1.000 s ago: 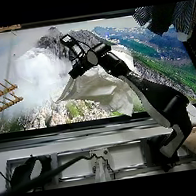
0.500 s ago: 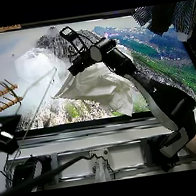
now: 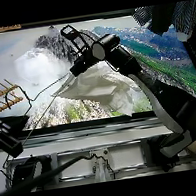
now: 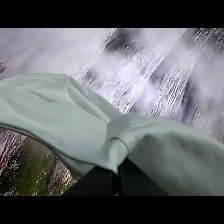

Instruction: Fold the clothes and pants, and hang the long-sleeved shirts on hangers.

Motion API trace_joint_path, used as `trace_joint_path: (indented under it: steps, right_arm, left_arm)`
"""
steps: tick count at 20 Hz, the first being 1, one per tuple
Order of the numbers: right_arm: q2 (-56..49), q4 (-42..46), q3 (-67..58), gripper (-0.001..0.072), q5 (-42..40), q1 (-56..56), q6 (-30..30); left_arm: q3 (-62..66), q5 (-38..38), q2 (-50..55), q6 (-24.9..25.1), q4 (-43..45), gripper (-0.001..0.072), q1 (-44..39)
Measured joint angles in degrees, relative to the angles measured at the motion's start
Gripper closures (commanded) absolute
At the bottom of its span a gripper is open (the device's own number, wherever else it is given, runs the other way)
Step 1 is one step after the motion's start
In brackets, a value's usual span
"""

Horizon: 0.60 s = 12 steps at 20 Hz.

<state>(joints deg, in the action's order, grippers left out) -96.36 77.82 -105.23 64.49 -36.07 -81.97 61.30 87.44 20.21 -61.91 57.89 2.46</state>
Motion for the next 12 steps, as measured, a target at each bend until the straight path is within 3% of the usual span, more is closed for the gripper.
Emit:
trace_joint_path:
  steps: [12]
  right_arm:
    - [1.68, -0.90, 0.00, 0.0692, 0.92, 0.00, 0.00]
  left_arm:
    - [0.00, -2.19, 6.84, 3.93, -2.16, 0.0695, -0.42]
